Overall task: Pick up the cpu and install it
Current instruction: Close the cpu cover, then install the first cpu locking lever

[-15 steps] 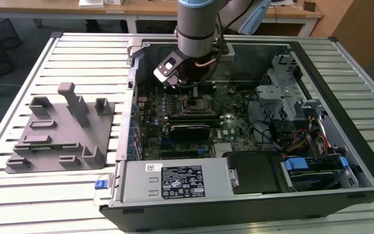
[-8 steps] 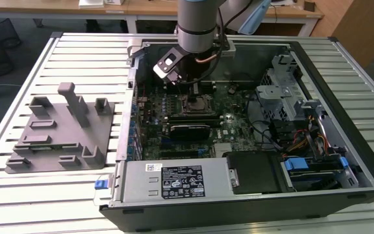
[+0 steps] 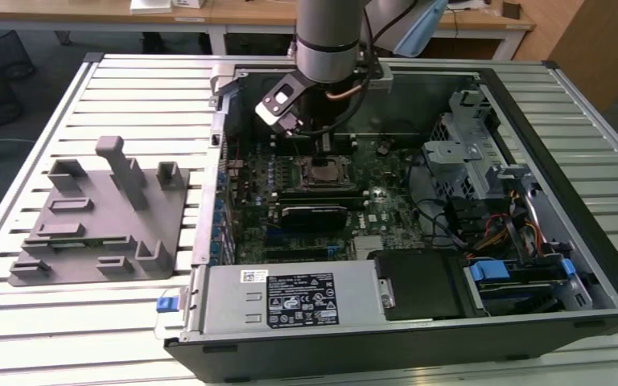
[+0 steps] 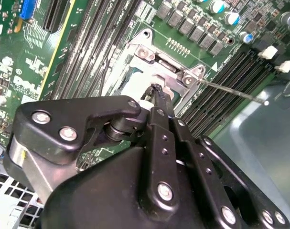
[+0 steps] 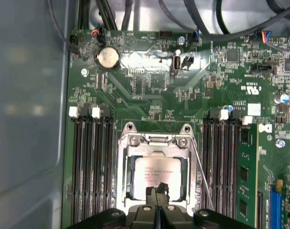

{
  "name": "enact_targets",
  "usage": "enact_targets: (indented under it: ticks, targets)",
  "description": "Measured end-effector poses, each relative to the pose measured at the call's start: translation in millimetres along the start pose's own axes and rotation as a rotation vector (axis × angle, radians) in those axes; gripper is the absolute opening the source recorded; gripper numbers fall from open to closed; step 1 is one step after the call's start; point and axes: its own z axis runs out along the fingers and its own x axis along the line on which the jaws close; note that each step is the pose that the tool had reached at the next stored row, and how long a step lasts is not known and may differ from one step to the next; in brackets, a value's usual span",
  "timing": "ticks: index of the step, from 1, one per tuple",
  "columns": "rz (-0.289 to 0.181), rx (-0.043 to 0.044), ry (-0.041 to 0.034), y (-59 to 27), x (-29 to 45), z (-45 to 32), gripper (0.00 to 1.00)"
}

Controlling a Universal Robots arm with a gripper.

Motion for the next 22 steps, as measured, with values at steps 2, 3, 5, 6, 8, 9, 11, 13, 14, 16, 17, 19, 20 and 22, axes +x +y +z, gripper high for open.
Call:
enact_targets:
  ticks: [2,3,5,6,8,9,11,13,14,16,17,19,20,22]
  targets:
    - [0.000,0.0000,0.0001,1.5,-0.1,0.1,0.11]
    - [0.000,0.0001,0.0001,2.6,0.0,0.1,0.11]
    - [0.000,0.0006,0.0001,4.4,-0.1,0.1,0.11]
    - [0.000,0.0009,0.0001,5.7,-0.1,0.2,0.11]
    - [0.000,0.0013,0.0001,7.4,-0.1,0.2,0.11]
    - [0.000,0.0019,0.0002,8.2,-0.1,0.3,0.11]
    - [0.000,0.0028,0.0001,9.5,-0.2,0.3,0.11]
    - [0.000,0.0031,0.0001,10.4,-0.2,0.3,0.11]
    - [0.000,0.0032,0.0001,10.4,-0.2,0.3,0.11]
    - [0.000,0.0033,-0.0002,10.5,-0.1,0.0,0.11]
    - [0.000,0.0034,-0.0003,10.5,-0.2,-0.6,0.11]
    - [0.000,0.0031,0.0000,10.6,-0.1,-3.1,0.11]
    - [0.000,0.0031,0.0001,10.6,-0.2,-4.3,0.11]
    - [0.000,0.0032,0.0000,10.7,-0.2,-7.5,0.11]
